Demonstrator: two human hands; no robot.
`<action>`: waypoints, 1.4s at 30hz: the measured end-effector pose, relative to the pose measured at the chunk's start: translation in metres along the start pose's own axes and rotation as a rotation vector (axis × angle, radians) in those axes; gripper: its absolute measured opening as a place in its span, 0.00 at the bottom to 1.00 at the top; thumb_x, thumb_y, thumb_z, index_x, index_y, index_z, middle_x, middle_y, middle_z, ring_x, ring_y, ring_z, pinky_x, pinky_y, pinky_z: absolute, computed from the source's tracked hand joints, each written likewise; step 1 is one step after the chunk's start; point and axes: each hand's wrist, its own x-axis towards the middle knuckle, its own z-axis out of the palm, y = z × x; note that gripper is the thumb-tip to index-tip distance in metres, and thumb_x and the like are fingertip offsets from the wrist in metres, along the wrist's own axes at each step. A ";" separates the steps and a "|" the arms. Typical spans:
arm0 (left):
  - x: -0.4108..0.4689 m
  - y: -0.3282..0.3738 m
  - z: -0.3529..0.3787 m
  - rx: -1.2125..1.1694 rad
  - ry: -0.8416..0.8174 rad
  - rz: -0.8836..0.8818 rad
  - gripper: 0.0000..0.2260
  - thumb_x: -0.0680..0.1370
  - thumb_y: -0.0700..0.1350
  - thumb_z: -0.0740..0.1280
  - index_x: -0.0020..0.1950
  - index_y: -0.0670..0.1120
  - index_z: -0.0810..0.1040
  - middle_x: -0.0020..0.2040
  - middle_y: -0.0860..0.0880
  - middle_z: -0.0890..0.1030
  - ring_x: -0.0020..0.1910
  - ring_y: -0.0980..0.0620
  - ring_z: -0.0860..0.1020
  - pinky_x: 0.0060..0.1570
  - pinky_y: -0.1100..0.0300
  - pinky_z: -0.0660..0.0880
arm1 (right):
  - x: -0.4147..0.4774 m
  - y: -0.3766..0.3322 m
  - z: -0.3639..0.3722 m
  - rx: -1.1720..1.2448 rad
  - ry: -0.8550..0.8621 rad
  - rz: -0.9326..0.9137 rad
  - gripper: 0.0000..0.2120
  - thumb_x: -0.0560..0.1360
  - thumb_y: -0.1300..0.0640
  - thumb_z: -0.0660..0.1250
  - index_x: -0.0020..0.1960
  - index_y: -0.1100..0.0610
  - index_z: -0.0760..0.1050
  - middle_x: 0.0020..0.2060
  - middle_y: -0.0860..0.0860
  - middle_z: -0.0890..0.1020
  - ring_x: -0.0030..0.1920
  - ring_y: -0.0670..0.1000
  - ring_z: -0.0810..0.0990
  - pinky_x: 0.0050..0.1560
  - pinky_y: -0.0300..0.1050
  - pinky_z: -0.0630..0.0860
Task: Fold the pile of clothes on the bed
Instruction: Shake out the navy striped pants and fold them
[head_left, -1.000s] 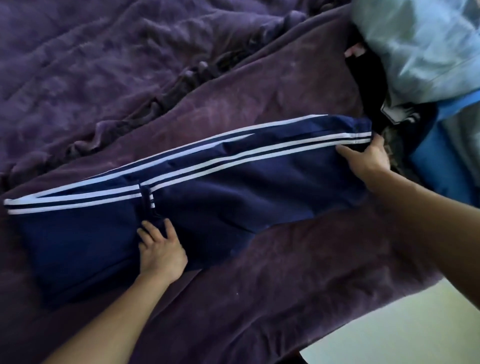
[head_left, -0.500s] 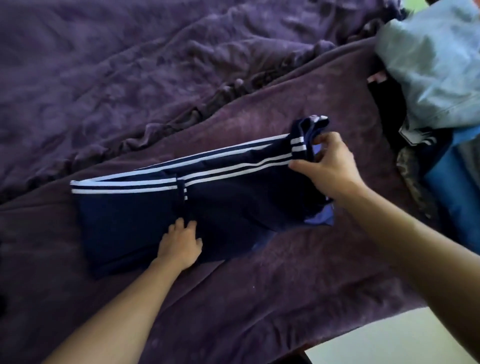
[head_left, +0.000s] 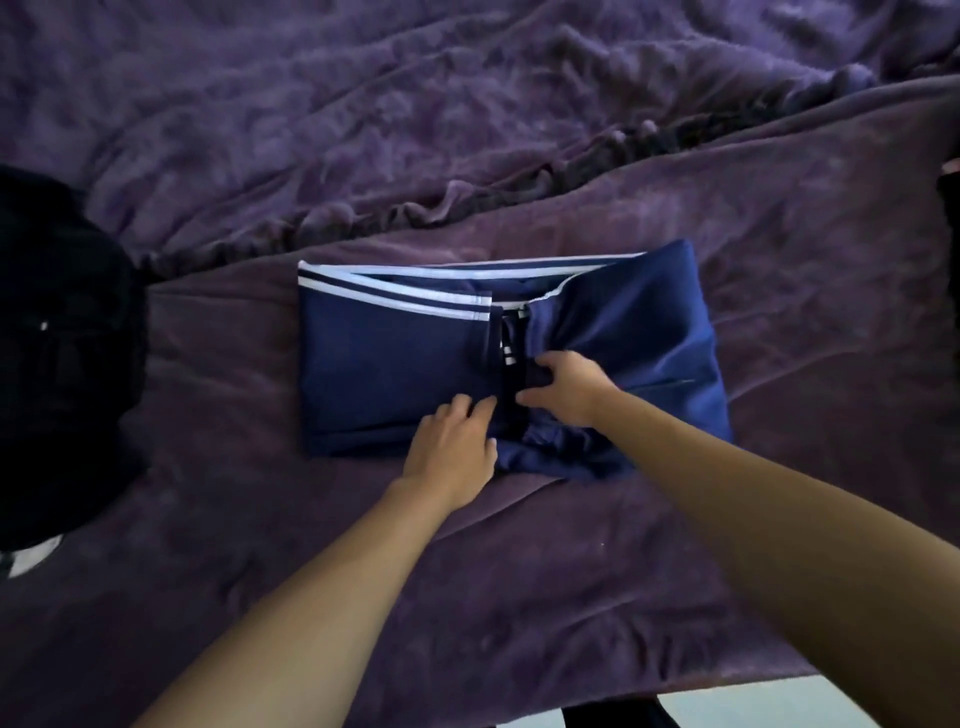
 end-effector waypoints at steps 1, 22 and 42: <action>0.001 0.003 0.000 0.004 0.025 0.025 0.24 0.81 0.49 0.58 0.76 0.50 0.59 0.72 0.44 0.65 0.66 0.43 0.68 0.63 0.50 0.67 | -0.006 0.011 -0.013 0.069 0.104 -0.027 0.22 0.72 0.50 0.72 0.63 0.56 0.76 0.56 0.55 0.81 0.57 0.55 0.79 0.56 0.45 0.73; 0.001 -0.006 -0.025 -0.468 0.218 -0.016 0.18 0.79 0.43 0.64 0.69 0.47 0.72 0.63 0.49 0.72 0.57 0.50 0.76 0.58 0.53 0.74 | -0.088 0.006 -0.079 0.420 0.401 -0.052 0.17 0.66 0.51 0.77 0.47 0.56 0.73 0.43 0.52 0.84 0.44 0.55 0.83 0.47 0.57 0.79; -0.055 -0.157 -0.061 -0.110 0.543 -0.249 0.18 0.79 0.48 0.63 0.69 0.48 0.73 0.71 0.38 0.67 0.68 0.36 0.67 0.61 0.44 0.68 | -0.018 -0.108 0.091 -0.253 0.547 -0.434 0.22 0.75 0.52 0.68 0.68 0.54 0.72 0.68 0.56 0.72 0.67 0.61 0.69 0.59 0.58 0.71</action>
